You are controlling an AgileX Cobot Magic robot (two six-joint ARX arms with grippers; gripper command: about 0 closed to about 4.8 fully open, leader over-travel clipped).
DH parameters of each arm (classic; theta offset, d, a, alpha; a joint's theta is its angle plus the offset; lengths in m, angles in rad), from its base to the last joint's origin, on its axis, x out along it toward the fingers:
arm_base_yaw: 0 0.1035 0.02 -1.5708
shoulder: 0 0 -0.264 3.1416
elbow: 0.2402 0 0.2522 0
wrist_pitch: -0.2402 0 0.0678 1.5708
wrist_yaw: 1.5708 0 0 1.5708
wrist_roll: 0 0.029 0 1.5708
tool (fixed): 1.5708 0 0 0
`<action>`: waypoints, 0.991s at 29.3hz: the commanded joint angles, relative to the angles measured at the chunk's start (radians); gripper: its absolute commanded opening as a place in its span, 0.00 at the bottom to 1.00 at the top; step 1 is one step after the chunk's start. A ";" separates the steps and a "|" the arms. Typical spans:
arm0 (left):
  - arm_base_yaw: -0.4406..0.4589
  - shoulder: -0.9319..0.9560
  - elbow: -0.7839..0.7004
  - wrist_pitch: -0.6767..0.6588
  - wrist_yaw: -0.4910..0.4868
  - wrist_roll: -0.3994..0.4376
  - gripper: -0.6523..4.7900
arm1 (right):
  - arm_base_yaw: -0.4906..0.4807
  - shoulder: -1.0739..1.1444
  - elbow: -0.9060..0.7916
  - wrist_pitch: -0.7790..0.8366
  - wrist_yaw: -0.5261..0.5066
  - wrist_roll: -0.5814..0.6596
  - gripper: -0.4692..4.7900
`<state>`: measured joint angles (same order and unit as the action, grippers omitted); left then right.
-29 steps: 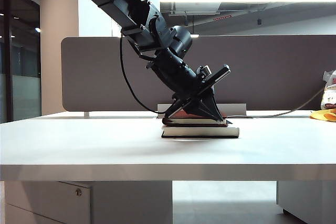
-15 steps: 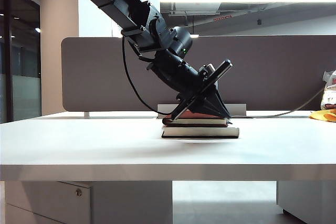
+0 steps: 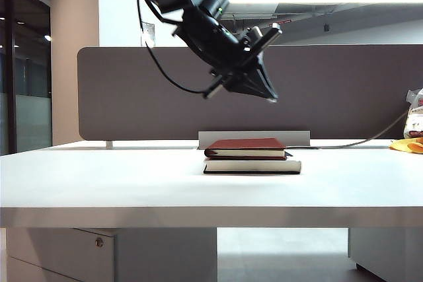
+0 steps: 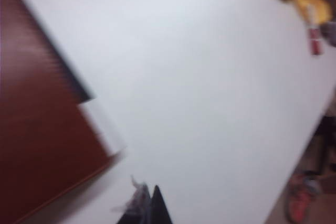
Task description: Pick up the red book and place it on top of the black book.
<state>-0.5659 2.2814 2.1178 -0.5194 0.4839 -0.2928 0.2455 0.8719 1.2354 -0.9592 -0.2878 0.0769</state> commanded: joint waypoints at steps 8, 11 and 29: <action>0.060 -0.118 -0.006 -0.184 -0.118 0.129 0.11 | -0.011 -0.068 0.003 -0.020 0.002 -0.002 0.08; 0.084 -0.155 -0.025 -0.201 -0.135 0.142 0.11 | -0.018 -0.094 0.002 -0.040 0.032 -0.002 0.08; 0.166 -0.368 -0.047 -0.312 -0.238 0.211 0.11 | -0.028 -0.203 0.001 -0.106 0.072 0.005 0.08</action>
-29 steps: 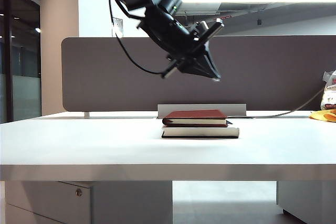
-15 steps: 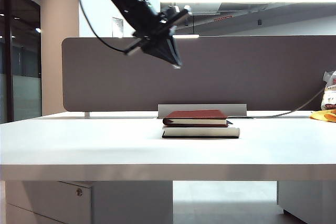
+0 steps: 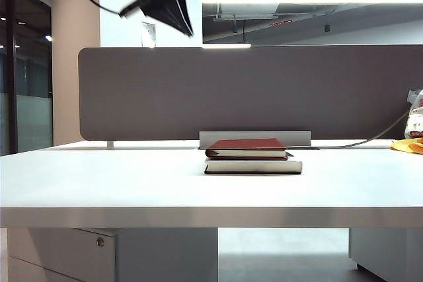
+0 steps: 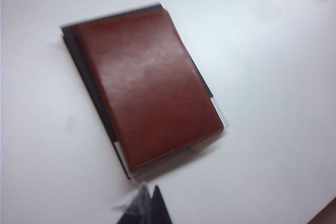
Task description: Pick up the red book and place it on top of the black book.
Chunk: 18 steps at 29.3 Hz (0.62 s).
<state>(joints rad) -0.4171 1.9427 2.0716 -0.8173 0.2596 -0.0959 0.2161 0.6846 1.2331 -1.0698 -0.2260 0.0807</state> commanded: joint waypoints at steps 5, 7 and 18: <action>0.050 -0.075 -0.001 -0.045 -0.031 0.018 0.11 | 0.001 -0.039 0.003 0.000 0.034 0.002 0.08; 0.054 -0.093 -0.002 -0.056 -0.045 0.018 0.11 | 0.001 -0.050 0.003 -0.005 0.035 0.002 0.08; 0.092 -0.225 -0.007 -0.134 -0.190 0.071 0.11 | 0.002 -0.079 0.003 -0.011 0.023 0.020 0.08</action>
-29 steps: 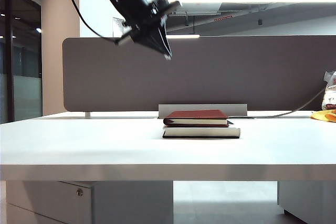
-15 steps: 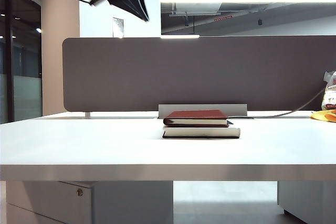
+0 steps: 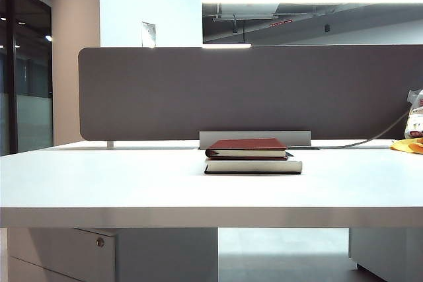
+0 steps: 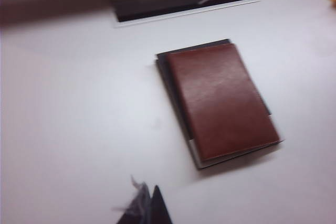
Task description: Pick up the red book and place it on top of the black book.
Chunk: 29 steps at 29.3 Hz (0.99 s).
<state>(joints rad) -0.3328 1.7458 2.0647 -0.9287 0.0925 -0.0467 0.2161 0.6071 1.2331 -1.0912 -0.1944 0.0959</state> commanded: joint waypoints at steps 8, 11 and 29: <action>0.028 -0.137 0.000 -0.107 -0.053 0.021 0.11 | 0.001 -0.013 0.003 0.009 0.013 -0.012 0.08; 0.028 -0.188 0.000 -0.135 -0.067 0.020 0.11 | 0.002 -0.023 0.003 -0.012 0.064 -0.028 0.08; 0.028 -0.613 -0.344 -0.036 -0.169 -0.013 0.11 | 0.002 -0.103 0.003 -0.035 0.069 -0.029 0.08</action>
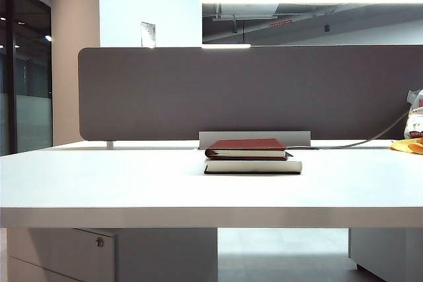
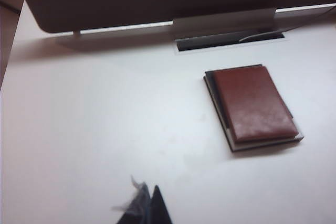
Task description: Pick up the red book and place it on top of the black book.
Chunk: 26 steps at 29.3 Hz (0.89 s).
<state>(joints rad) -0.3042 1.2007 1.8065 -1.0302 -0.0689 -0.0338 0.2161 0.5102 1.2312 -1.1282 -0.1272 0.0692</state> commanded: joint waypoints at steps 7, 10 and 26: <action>-0.001 -0.340 -0.513 0.296 0.002 -0.102 0.11 | 0.002 -0.048 -0.027 0.005 0.003 -0.003 0.08; -0.001 -0.452 -0.684 0.362 0.002 -0.122 0.11 | 0.002 -0.080 -0.071 0.011 0.003 -0.002 0.08; -0.001 -0.765 -1.097 0.499 0.010 -0.132 0.11 | 0.002 -0.399 -0.392 0.251 0.111 0.158 0.08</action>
<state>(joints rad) -0.3046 0.4416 0.7231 -0.5732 -0.0628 -0.1726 0.2161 0.1310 0.8566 -0.9310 -0.0422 0.1963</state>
